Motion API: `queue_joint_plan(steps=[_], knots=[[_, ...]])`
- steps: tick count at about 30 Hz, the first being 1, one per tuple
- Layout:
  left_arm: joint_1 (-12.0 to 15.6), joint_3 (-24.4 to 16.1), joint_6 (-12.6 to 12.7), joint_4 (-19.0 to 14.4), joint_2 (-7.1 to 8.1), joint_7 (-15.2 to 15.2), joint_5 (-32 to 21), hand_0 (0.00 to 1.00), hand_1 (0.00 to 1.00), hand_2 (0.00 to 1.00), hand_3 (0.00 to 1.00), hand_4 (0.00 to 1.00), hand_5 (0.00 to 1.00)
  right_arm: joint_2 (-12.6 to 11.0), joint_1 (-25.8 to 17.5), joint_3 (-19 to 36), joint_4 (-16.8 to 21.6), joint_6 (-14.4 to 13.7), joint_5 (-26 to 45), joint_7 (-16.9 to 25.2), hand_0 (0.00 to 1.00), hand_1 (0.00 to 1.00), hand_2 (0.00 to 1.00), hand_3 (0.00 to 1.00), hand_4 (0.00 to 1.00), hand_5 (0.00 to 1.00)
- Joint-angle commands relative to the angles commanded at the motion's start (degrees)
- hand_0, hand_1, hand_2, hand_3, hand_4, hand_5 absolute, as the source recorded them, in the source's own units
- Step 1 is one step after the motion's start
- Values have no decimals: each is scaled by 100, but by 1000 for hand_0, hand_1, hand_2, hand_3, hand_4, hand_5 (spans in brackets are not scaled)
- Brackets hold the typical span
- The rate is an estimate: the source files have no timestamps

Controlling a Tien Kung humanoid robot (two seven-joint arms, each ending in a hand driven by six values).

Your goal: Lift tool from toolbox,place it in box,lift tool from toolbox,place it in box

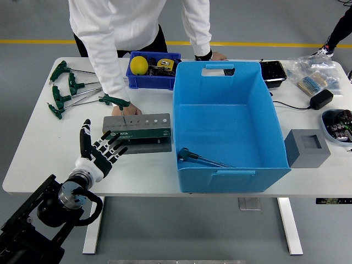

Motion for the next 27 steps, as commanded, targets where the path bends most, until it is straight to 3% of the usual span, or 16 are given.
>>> queue_joint_plan(steps=[4,17,21,27], knots=[[-177,58,0,112,-61,-107,-429,401,487,620,862,856,998,9,-2,63,-4,-4,-102,-29,684,694,744,587,839,760],[-854,121,0,566,-19,-312,-162,384,480,608,875,853,998,-23,57,77,13,-3,-152,-32,685,695,744,588,840,759],[-962,181,0,731,-12,-110,206,383,481,610,880,859,998,-33,74,77,19,0,-160,-35,685,695,745,587,840,759],[-1054,274,0,884,-17,-50,292,384,479,615,890,869,998,-32,82,83,19,1,-179,-40,685,695,744,588,840,758]])
